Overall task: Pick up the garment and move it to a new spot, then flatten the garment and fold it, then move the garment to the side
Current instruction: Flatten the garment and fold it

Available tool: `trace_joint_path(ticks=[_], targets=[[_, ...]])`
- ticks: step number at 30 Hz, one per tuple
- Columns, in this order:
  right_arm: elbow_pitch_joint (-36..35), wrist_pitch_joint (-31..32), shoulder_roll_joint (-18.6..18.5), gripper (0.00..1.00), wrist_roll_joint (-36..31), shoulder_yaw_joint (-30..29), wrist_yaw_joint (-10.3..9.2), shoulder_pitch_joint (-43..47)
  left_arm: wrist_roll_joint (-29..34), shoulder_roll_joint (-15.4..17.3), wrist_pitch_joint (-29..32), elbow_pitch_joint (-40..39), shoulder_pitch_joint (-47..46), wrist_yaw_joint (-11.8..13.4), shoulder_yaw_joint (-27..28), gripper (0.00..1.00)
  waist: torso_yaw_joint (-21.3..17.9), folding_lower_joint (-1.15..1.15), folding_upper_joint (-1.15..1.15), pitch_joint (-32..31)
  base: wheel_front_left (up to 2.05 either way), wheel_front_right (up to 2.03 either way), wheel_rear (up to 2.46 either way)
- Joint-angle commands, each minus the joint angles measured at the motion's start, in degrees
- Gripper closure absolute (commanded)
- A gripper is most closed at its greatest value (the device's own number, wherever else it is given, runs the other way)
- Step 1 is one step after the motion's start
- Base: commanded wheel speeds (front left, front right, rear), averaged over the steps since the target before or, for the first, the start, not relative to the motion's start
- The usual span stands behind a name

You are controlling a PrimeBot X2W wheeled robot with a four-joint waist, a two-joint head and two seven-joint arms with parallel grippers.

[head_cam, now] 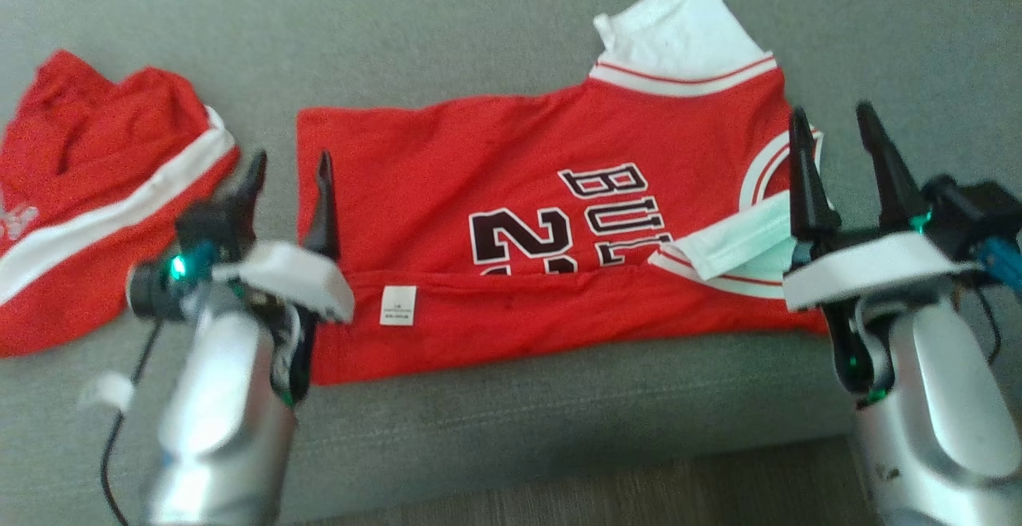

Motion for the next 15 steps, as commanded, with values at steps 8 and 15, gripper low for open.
trace_joint_path(ticks=[8,15], targets=[[-4.83,-0.16,-0.06,0.00,-0.70,4.44,-0.02,-6.69,4.38,5.96,0.81,16.60,-18.12,1.72,0.43,0.00,-3.75,0.00,0.00,9.13,0.00,0.00,0.00],[-5.21,-0.55,0.28,0.00,-0.57,6.18,-0.02,-7.93,5.64,8.06,1.14,27.88,-26.06,0.97,-1.01,0.00,-5.51,0.00,0.00,11.61,0.00,0.00,0.00]])
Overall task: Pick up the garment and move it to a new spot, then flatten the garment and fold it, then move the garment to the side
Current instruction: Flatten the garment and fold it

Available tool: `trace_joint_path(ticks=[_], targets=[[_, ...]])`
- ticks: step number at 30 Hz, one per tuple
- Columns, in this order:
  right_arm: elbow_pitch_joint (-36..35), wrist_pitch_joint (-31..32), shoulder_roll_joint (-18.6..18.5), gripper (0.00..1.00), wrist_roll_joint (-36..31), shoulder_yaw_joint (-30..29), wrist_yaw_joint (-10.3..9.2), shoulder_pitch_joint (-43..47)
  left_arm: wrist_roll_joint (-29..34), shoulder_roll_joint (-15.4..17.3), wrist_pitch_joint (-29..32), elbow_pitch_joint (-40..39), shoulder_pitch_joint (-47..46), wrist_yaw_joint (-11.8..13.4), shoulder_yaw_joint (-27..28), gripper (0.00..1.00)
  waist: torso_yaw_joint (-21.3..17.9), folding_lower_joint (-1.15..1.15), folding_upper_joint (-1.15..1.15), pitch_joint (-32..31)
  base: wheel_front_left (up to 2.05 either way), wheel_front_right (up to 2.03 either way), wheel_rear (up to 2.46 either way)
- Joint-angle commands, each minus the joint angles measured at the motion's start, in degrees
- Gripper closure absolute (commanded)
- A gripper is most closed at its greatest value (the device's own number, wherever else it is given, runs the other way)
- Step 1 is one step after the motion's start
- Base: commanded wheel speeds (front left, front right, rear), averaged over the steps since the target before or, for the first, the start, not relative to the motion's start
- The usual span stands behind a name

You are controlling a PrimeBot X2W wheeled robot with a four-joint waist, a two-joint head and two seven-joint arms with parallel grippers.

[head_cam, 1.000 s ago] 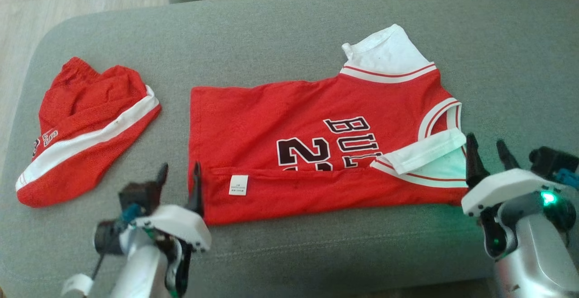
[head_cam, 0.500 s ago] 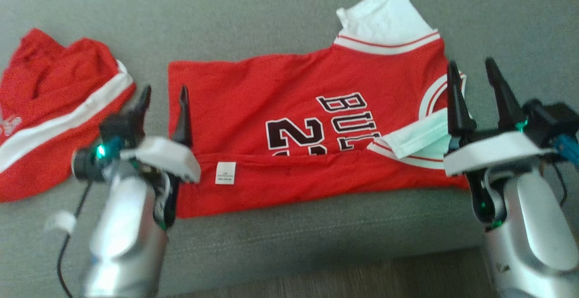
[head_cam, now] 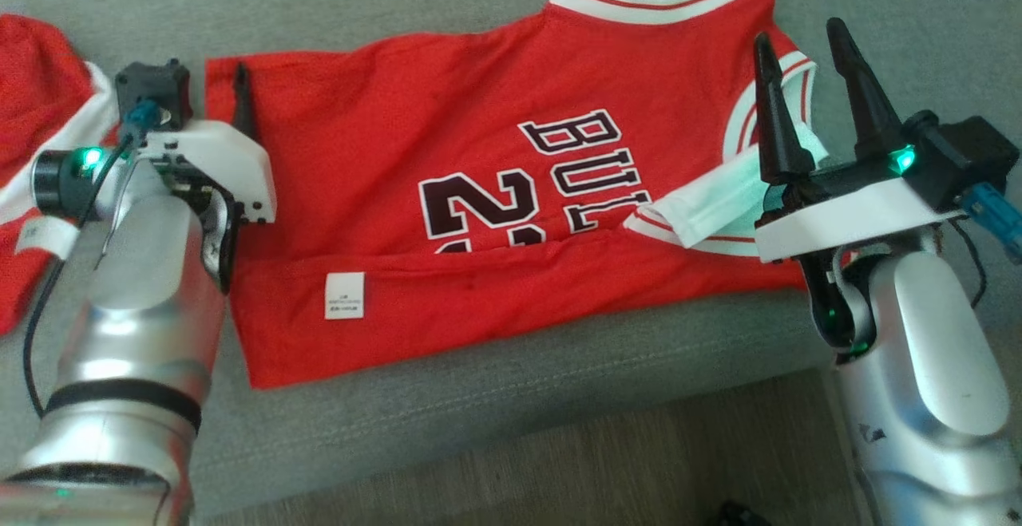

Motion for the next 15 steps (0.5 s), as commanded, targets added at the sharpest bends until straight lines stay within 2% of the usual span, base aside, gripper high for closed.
trace_joint_path(ticks=[1,7,8,9,10,15], targets=[[-1.98,-0.58,0.27,0.00,-0.15,0.98,-0.02,-1.29,0.51,2.33,0.07,0.78,-2.52,-0.46,0.36,0.00,-0.85,-0.01,0.00,0.77,0.00,0.00,0.00],[-1.46,-0.61,0.31,0.00,-0.53,0.58,-0.02,-1.65,0.94,1.89,0.15,6.29,-4.96,-1.11,-1.11,0.00,-1.05,-0.01,0.00,0.98,0.00,0.00,0.00],[-1.31,-0.50,0.26,0.00,-0.67,0.48,-0.02,-1.78,0.81,1.65,0.22,7.09,-5.18,-1.46,-1.25,0.24,-0.94,-0.01,0.00,0.95,0.00,0.00,0.00],[-1.31,-0.50,0.26,0.00,-0.67,0.48,-0.02,-1.78,0.81,1.65,0.22,7.09,-5.18,-1.46,-1.25,0.24,-0.94,-0.01,0.00,0.95,0.00,0.00,0.00],[-1.18,-0.36,0.18,0.00,-0.82,0.35,-0.02,-1.97,0.71,1.32,0.21,7.76,-5.38,-1.85,-1.44,1.00,-0.74,-0.01,0.00,0.89,0.00,0.00,0.00],[-0.41,0.70,-0.49,0.00,-1.73,-0.23,-0.02,-3.95,-0.14,-0.03,-0.58,8.75,-5.88,-2.19,-1.61,1.00,0.83,-0.01,0.00,0.21,0.00,0.00,0.00]])
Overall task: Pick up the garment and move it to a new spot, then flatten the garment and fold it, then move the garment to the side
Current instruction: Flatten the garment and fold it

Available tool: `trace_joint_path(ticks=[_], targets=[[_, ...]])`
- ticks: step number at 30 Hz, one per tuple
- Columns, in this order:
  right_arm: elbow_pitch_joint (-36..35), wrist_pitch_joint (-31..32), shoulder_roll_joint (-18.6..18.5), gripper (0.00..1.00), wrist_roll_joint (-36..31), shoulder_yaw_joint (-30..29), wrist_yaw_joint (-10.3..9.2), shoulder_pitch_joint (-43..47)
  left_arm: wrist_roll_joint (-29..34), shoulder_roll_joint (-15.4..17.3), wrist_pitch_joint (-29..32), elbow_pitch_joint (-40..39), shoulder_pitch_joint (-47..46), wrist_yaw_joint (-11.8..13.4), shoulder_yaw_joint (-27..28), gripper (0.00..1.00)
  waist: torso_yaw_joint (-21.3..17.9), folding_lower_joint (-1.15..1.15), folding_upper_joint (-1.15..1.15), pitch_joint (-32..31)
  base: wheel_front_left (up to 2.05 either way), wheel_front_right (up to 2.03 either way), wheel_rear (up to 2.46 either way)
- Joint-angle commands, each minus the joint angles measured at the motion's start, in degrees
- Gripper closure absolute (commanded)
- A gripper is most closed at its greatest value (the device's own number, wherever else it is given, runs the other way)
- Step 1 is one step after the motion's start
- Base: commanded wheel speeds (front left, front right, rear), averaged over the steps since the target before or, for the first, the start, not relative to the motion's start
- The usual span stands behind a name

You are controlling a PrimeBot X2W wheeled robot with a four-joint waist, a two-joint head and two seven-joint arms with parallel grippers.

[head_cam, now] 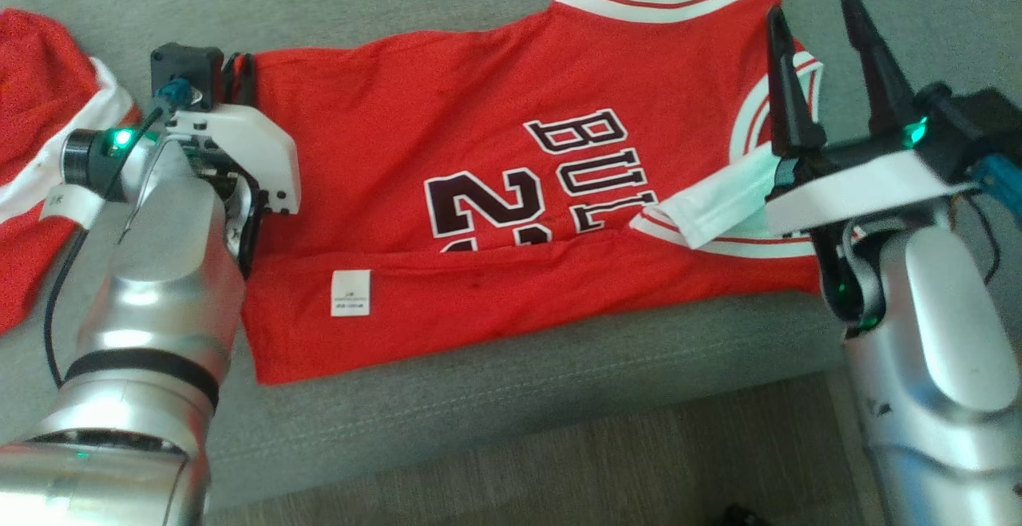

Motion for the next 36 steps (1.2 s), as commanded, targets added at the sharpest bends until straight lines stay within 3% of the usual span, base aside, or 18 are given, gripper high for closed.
trace_joint_path(ticks=[1,4,9,17,27,36], targets=[[-1.45,0.33,-0.51,0.00,-0.71,0.70,-0.02,-1.73,-0.63,1.87,-0.46,-0.62,0.10,0.34,1.07,1.00,0.74,-0.01,0.00,-0.41,0.00,0.00,0.00],[-0.31,1.67,-1.18,0.00,-1.47,0.46,-0.02,-3.79,-1.48,1.31,-0.91,-3.14,0.50,0.77,1.55,1.00,1.92,-0.01,0.00,-0.72,0.00,0.00,0.00],[4.77,7.16,-2.36,0.00,-2.17,-0.65,-0.02,-9.52,-2.48,0.20,-1.00,-14.93,3.18,1.45,2.33,1.00,4.59,-0.01,0.00,-0.44,0.00,0.00,0.00],[20.90,19.85,-6.39,0.00,-1.26,-2.22,-0.02,-24.23,-2.53,-2.08,-1.02,-24.86,6.78,0.78,0.08,1.00,9.38,-0.01,0.00,2.01,0.00,0.00,0.00],[40.98,23.61,-12.02,0.00,-7.32,-6.40,-0.02,-39.99,-5.72,-3.05,-1.02,-28.83,4.90,0.93,-6.57,1.00,14.46,-0.01,0.00,7.16,0.00,0.00,0.00],[51.37,23.71,-13.69,0.00,-10.45,-9.36,-0.02,-47.26,-11.32,-3.07,-1.03,-31.69,2.51,3.59,-13.41,1.00,17.39,-0.01,0.00,10.56,0.00,0.00,0.00]])
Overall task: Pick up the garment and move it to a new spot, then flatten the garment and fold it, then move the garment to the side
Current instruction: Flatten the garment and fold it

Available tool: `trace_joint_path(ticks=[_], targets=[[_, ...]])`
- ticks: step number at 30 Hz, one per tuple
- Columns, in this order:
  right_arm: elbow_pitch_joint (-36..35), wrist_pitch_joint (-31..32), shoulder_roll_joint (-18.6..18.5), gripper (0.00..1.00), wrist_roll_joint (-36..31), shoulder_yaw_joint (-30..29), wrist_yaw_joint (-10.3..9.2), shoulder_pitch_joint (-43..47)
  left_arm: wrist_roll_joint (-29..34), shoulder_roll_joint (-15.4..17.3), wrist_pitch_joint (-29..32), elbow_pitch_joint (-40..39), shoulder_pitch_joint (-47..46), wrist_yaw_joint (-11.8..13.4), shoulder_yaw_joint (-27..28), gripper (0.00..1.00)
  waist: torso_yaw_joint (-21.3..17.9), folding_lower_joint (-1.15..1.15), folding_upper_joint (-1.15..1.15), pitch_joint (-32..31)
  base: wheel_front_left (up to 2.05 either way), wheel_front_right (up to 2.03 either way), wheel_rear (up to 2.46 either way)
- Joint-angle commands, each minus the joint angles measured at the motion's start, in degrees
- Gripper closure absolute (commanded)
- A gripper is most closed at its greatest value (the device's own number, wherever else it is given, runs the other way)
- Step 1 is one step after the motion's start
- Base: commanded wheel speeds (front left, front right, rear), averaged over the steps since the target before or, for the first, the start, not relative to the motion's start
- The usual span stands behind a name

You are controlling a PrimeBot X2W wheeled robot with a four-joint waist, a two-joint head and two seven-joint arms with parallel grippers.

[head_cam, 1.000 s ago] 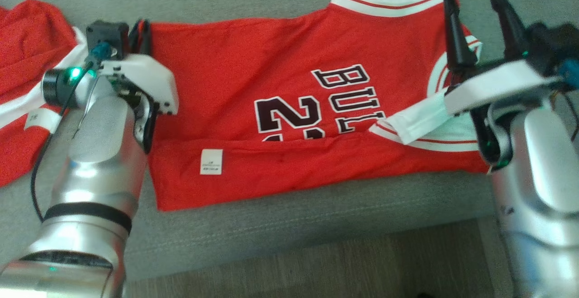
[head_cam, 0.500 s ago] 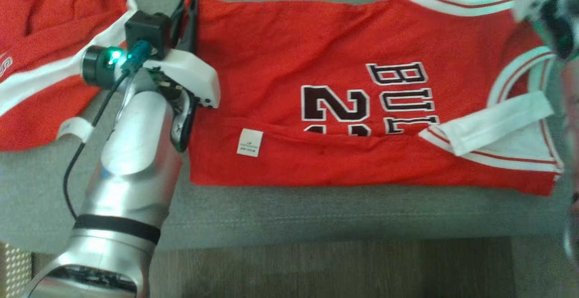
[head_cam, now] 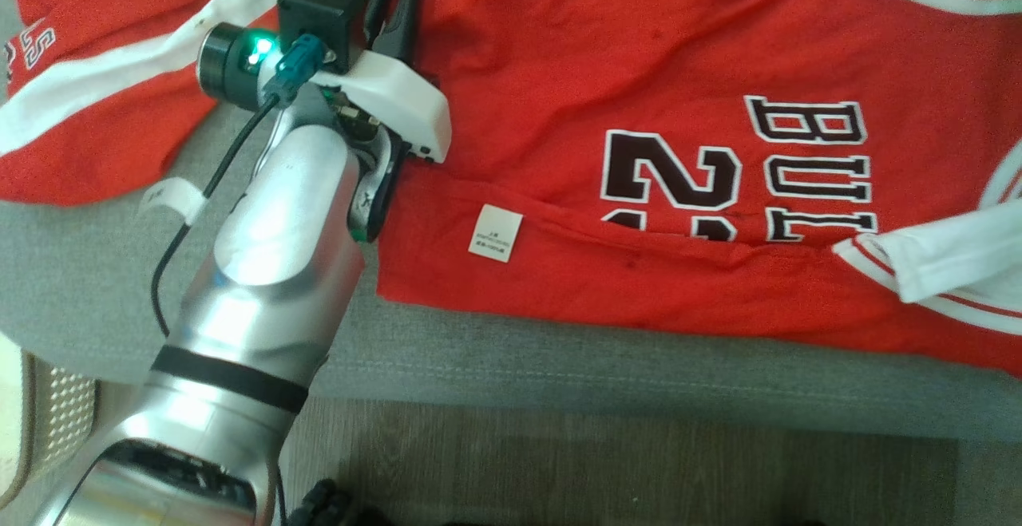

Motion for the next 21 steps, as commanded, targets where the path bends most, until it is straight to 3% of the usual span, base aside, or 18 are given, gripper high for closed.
trace_joint_path(ticks=[1,10,11,12,21], targets=[[-0.05,-0.01,-0.01,0.00,-0.78,-0.17,-0.02,-2.77,-0.96,1.39,-0.43,-1.99,-1.94,0.77,0.42,1.00,1.00,-0.01,0.00,1.12,0.00,0.00,0.00],[5.10,-0.42,1.02,0.00,-1.29,2.03,-0.02,-5.14,-3.09,1.38,-0.43,-2.15,-3.15,2.10,-1.85,1.00,1.83,-0.01,0.00,1.73,0.00,0.00,0.00],[5.53,-0.54,1.14,0.40,-1.08,2.50,-0.02,-5.21,-3.28,1.38,-0.43,-2.10,-3.26,2.21,-2.02,1.00,1.89,-0.01,0.00,1.73,0.00,0.00,0.00],[5.86,-0.77,1.20,1.00,-0.87,2.99,-0.02,-5.27,-3.43,1.38,-0.43,-2.05,-3.38,2.32,-2.17,1.00,1.93,-0.01,0.00,1.74,0.00,0.00,0.00],[5.92,-9.48,1.07,1.00,0.78,8.16,-0.02,-4.34,-3.14,1.38,-0.43,-0.41,-3.73,2.87,-1.39,1.00,0.61,-0.01,0.00,0.64,0.00,0.00,0.00]])
